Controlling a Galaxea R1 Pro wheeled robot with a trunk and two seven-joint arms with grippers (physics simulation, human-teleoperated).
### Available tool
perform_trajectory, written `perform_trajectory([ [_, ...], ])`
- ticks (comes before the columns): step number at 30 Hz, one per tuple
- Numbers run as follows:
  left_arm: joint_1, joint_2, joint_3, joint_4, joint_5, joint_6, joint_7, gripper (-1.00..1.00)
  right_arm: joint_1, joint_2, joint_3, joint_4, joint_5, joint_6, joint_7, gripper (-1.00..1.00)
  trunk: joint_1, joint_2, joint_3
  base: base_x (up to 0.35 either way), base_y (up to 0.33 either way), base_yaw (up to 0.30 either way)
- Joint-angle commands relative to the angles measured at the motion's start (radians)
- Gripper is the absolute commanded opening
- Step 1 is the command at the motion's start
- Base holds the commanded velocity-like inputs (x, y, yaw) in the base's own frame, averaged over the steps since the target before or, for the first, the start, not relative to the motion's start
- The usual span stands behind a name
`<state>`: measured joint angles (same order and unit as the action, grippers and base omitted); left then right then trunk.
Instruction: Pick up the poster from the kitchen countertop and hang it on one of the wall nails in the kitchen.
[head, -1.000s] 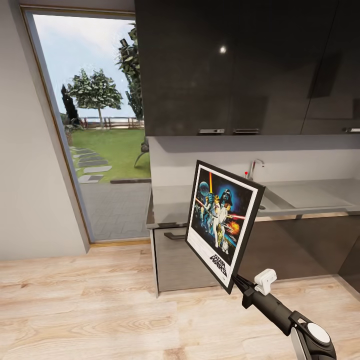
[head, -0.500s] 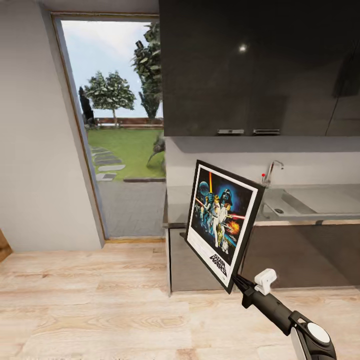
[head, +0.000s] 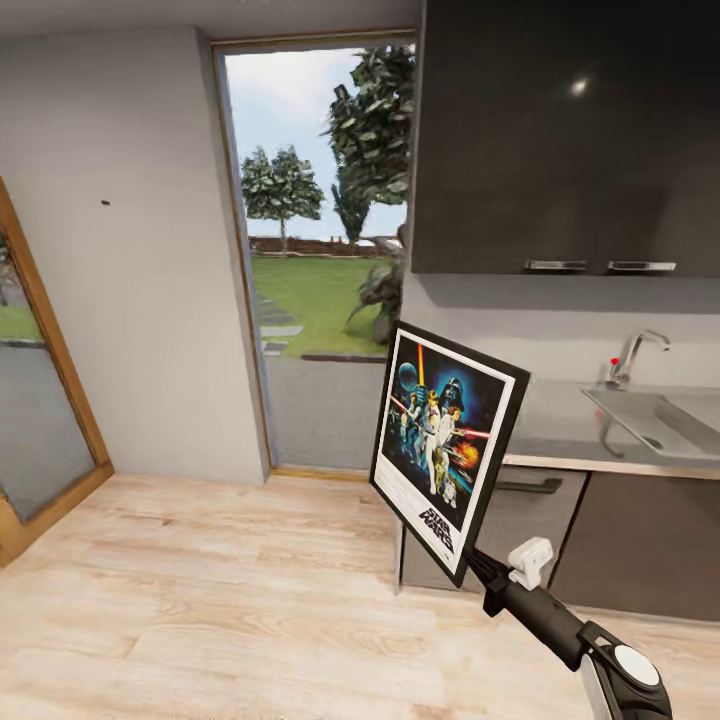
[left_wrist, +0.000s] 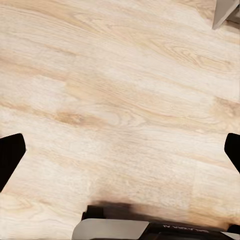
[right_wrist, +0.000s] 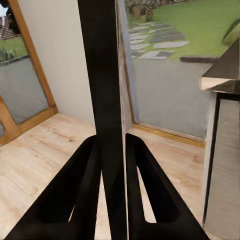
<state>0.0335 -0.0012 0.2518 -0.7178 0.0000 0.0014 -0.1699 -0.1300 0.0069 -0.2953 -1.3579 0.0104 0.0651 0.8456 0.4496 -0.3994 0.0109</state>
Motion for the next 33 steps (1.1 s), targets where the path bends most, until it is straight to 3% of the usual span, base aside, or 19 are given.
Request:
perform_trajectory([
  [1,0.000,0.000,0.003,0.000,0.000,0.000,-0.006,1.00,0.000,0.001,-0.002,-0.001,-0.001,0.009,0.007,-1.00,0.000,-0.001,0.000,0.000,0.301,0.293],
  [10,0.000,0.000,0.003,-0.001,0.000,0.000,-0.006,1.00,0.000,0.001,-0.003,0.000,-0.001,0.009,0.008,-1.00,0.000,-0.001,0.000,0.008,0.309,0.250],
  [33,0.000,0.000,0.004,-0.002,0.000,0.000,-0.006,1.00,0.000,0.002,-0.004,0.003,-0.001,0.007,0.007,-1.00,0.000,-0.001,0.000,0.136,0.335,0.053],
])
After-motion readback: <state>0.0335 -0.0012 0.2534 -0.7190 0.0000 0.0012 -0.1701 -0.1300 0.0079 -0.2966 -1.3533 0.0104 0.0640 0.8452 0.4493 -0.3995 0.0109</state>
